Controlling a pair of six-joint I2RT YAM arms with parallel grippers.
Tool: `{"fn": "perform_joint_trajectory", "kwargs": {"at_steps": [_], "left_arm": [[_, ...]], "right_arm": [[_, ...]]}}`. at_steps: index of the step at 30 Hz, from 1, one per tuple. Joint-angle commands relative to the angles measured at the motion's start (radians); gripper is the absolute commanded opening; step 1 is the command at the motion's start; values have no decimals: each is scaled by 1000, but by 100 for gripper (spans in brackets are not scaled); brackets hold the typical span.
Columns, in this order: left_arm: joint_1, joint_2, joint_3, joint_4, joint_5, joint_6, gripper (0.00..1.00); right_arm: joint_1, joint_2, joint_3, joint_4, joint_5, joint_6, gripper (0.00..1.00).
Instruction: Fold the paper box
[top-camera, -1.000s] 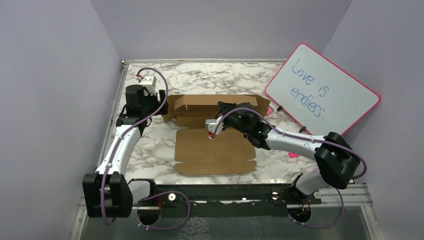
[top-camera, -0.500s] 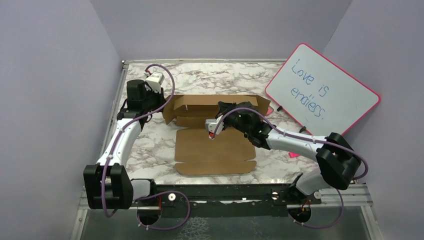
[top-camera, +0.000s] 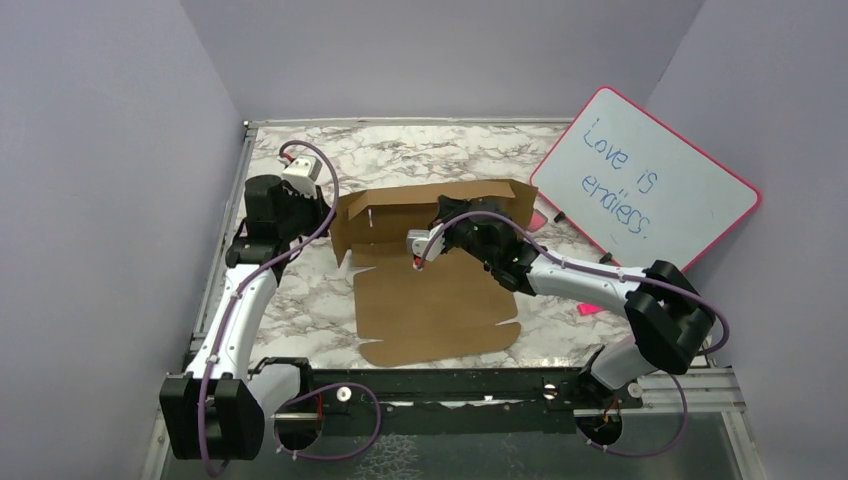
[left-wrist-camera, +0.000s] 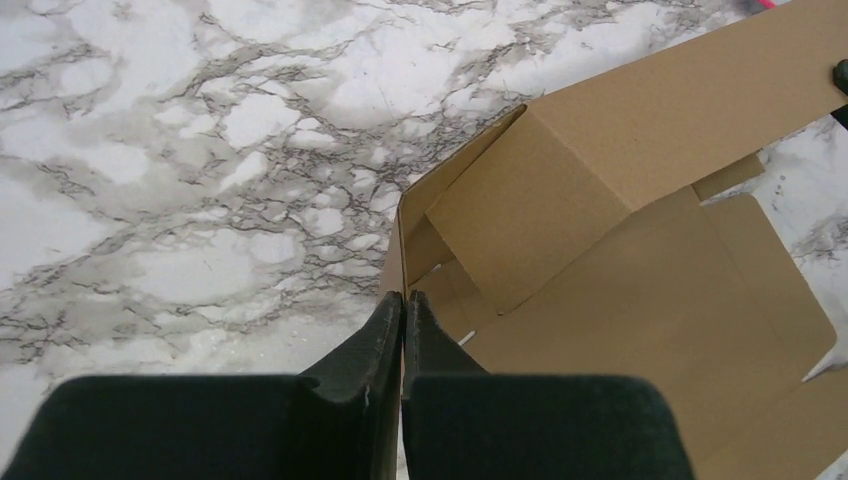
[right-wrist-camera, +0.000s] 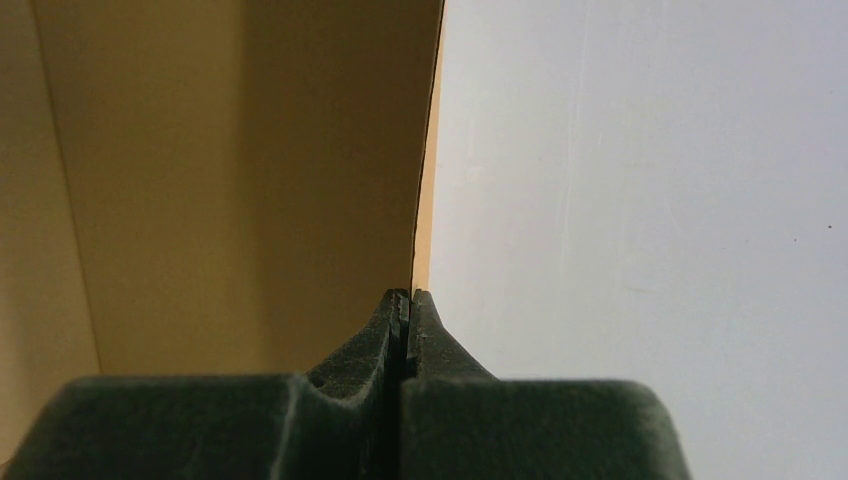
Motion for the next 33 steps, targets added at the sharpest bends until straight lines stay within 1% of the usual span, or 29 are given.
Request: {"fn": "perform_joint_trajectory", "kwargs": {"at_steps": [1,5,11,17,21,27,33], "left_arm": [[-33,-42,-17,48,79,-159,2],[-76,-24,-20,80,56,-231,2],[-162,32,9,141,-37,-292,2],[-174,128,118,171,-87,-286,2],[-179,165,161,200,-88,-293,2],[-201,186,131,290,-126,-343,2],[-237,159,29,372,-162,-399,3]], "right_arm": [[9,23,-7,-34,23,-14,1],[9,25,-14,-8,-6,-71,1],[9,54,36,13,-28,-90,1],[9,125,125,18,-6,-124,1],[8,139,118,68,-5,-160,1],[9,93,57,121,-44,-167,1],[14,35,-48,130,-58,-173,1]]}}
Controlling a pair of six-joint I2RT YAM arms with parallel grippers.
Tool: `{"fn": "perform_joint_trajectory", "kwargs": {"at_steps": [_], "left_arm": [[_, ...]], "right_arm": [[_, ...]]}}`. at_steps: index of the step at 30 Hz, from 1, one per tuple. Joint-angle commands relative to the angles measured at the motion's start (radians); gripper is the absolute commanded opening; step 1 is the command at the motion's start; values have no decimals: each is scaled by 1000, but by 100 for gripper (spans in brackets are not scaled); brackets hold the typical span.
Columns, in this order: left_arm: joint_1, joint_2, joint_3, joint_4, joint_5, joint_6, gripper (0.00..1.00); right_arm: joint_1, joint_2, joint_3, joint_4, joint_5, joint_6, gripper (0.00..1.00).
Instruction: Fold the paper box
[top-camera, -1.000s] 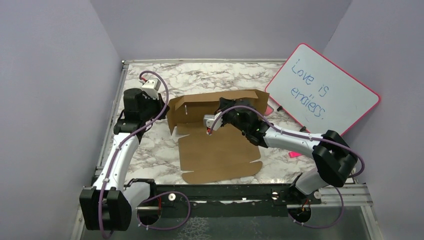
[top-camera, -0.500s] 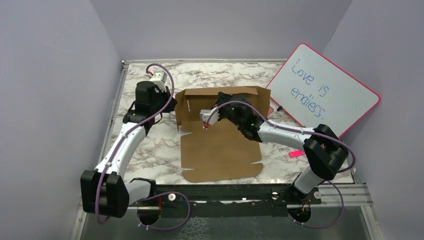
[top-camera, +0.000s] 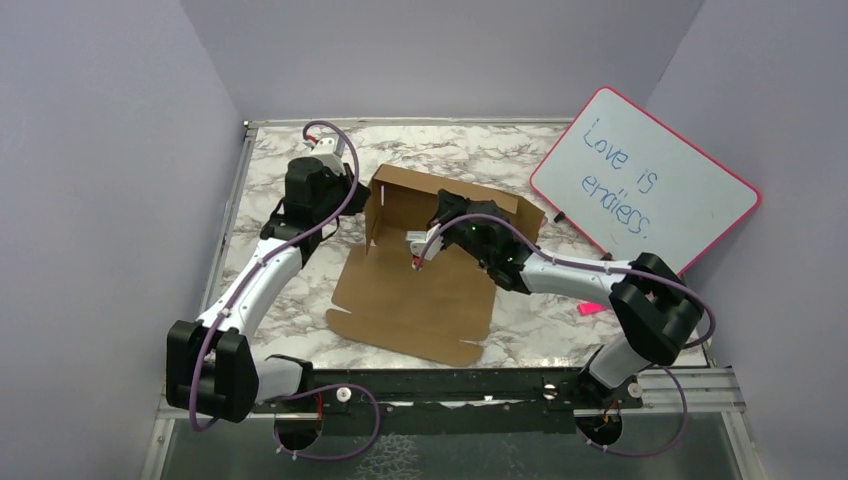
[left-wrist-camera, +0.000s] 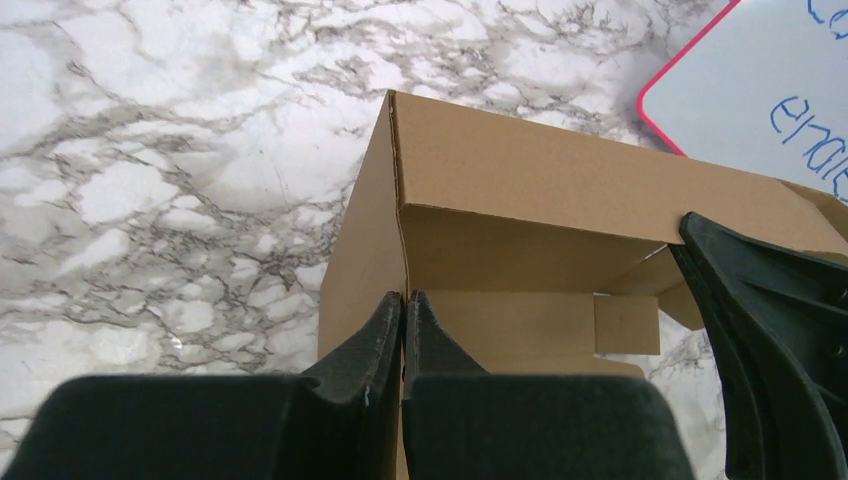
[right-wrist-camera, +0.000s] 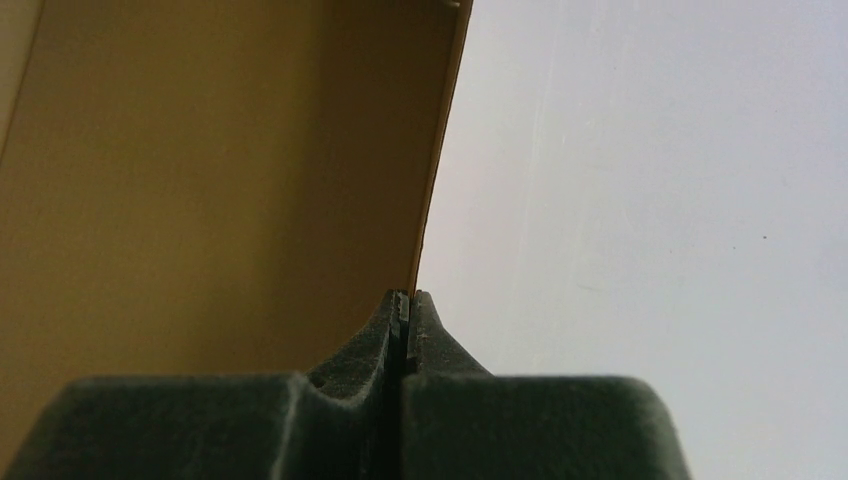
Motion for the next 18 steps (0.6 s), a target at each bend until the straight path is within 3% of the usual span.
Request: {"fn": "perform_joint_trajectory", "kwargs": {"at_steps": [1,18], "left_arm": [[-36,-40,-78,161,-16,-74,3],[-73,-203,-429,326,-25,-176,8]], "right_arm": [[29,-48,-78,22,-90,-24,1],[168,-34,-240,170,66,-93,1]]}}
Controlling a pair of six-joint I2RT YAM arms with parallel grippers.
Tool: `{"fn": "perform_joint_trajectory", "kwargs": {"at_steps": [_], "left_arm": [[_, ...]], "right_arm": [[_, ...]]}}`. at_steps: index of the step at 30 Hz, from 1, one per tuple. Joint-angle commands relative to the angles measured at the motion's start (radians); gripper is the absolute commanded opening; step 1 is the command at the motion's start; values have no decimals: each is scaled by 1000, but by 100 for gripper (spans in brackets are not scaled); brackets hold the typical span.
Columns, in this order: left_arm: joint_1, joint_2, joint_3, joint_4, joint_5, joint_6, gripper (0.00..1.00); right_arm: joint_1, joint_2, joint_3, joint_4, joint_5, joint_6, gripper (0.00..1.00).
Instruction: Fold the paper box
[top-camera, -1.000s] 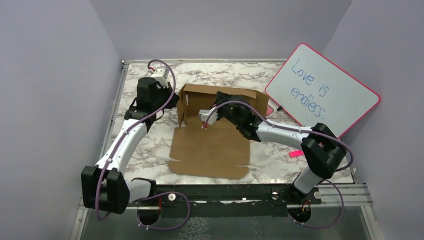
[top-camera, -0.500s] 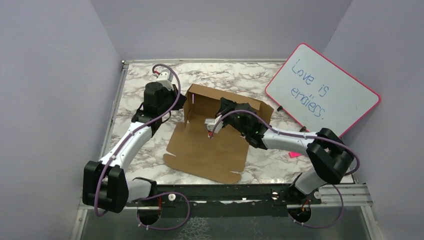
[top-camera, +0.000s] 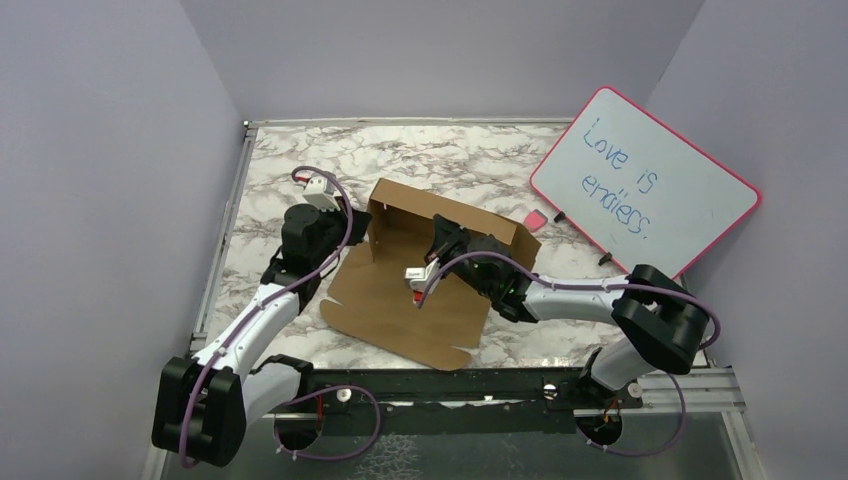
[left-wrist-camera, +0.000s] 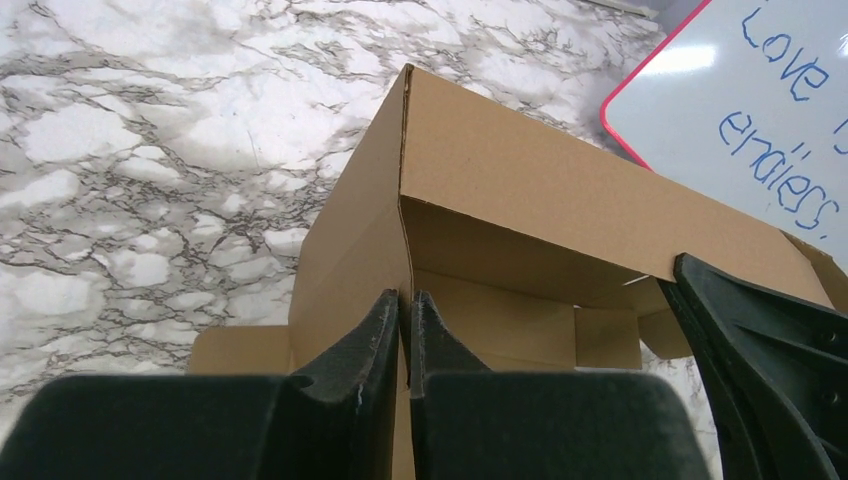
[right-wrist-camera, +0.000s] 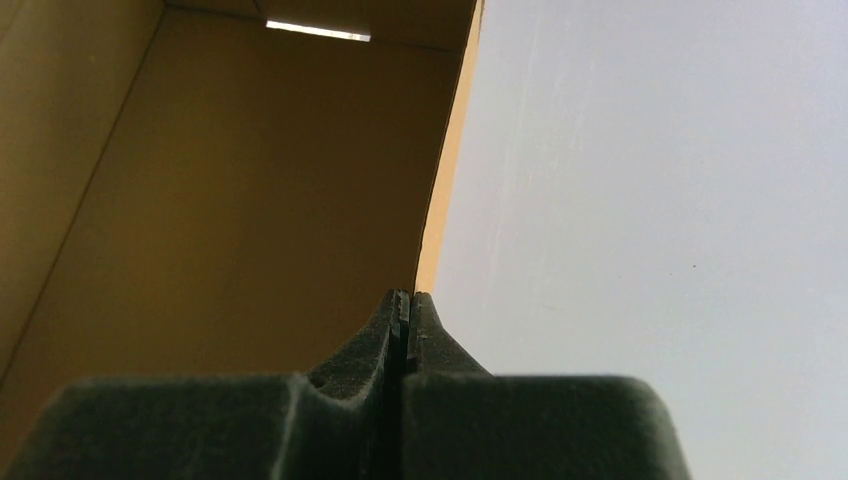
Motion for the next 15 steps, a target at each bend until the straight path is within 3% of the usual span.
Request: {"fn": "perform_joint_trajectory", "kwargs": {"at_steps": [1,7,11,15], "left_arm": [[-37,-7,-75,32,21,-61,8],[-50,-18,-103,22,10,-82,16],[-51,-47,-72,-63,-48,-92,33],[-50,-77,5,-177,-96,-65,42]], "right_arm": [[45,37,-46,26,6,-46,1],[63,70,-75,125,45,-123,1],[64,72,-77,129,55,-129,1],[65,69,-75,103,47,-127,1]]}}
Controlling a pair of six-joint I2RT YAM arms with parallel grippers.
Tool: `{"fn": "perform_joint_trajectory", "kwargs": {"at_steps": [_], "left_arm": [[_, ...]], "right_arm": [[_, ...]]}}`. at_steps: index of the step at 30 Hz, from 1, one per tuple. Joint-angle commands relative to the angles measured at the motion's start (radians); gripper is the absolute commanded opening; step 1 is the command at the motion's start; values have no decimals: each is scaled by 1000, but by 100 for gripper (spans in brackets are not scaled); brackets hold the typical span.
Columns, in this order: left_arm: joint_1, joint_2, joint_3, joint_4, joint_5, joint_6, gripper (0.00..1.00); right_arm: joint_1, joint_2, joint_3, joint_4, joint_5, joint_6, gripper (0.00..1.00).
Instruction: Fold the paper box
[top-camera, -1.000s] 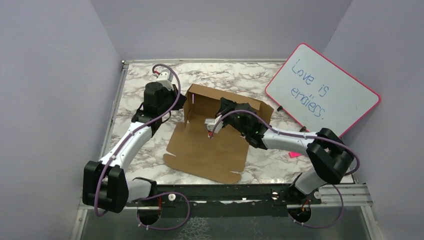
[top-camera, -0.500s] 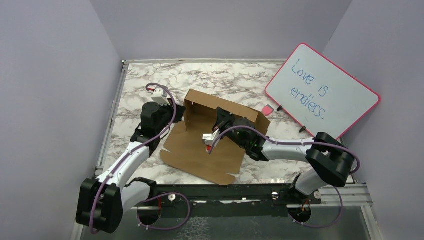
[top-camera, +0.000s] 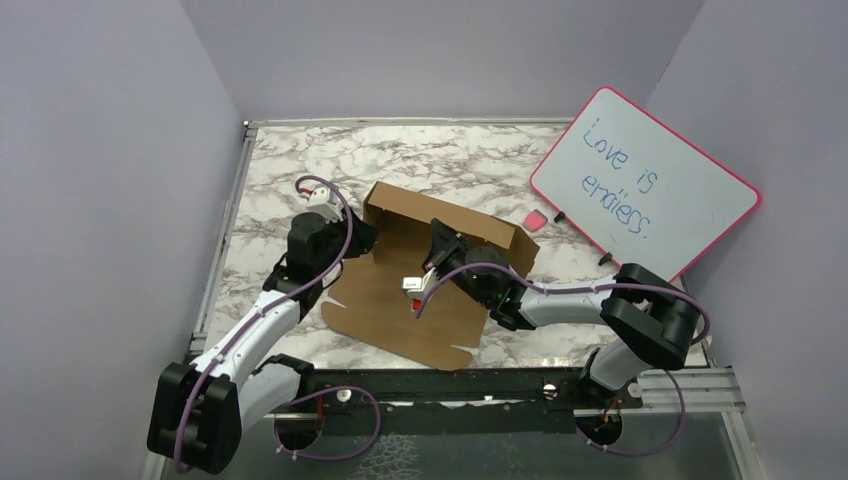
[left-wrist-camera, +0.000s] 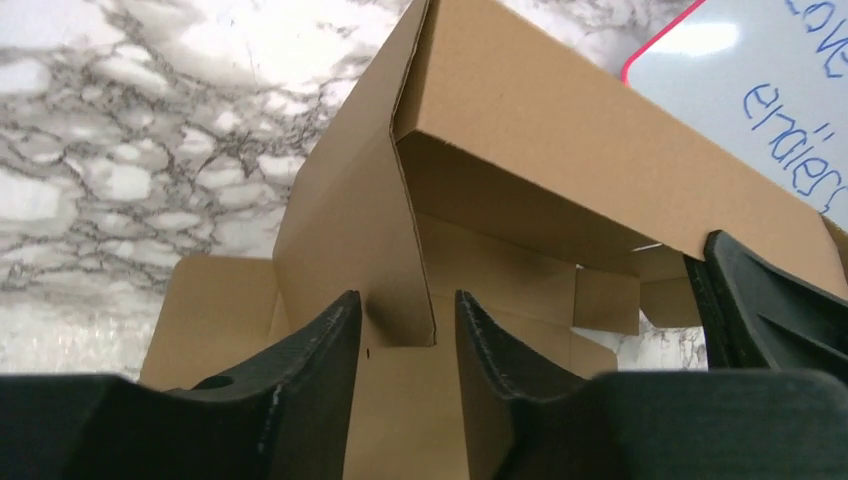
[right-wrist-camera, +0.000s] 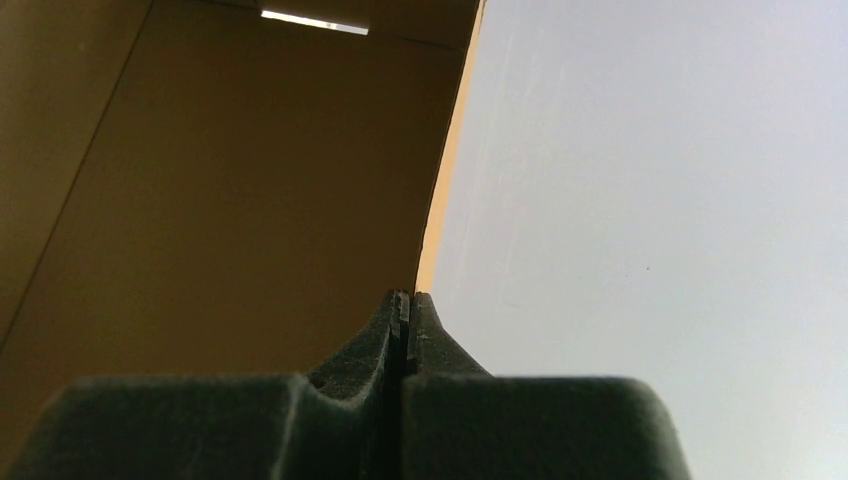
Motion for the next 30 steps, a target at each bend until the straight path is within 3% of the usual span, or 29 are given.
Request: {"fn": "perform_joint_trajectory", "kwargs": {"at_steps": [1,8,16,24,30], "left_arm": [[-8,-44,102,-203,-66,23,44],[-6,-91,305,-442,-147,211,57],[48,-71,374,-510,-310,449,61],[214,79,344,-438,-129,502,75],[230,183,315,-370,46,574,80]], "right_arm": [[15,26,-23,-37,-24,-16,1],[15,21,-10,-89,-21,12,1],[15,15,2,-118,-21,37,1],[15,16,18,-136,-23,46,1],[15,14,31,-145,-38,58,1]]}}
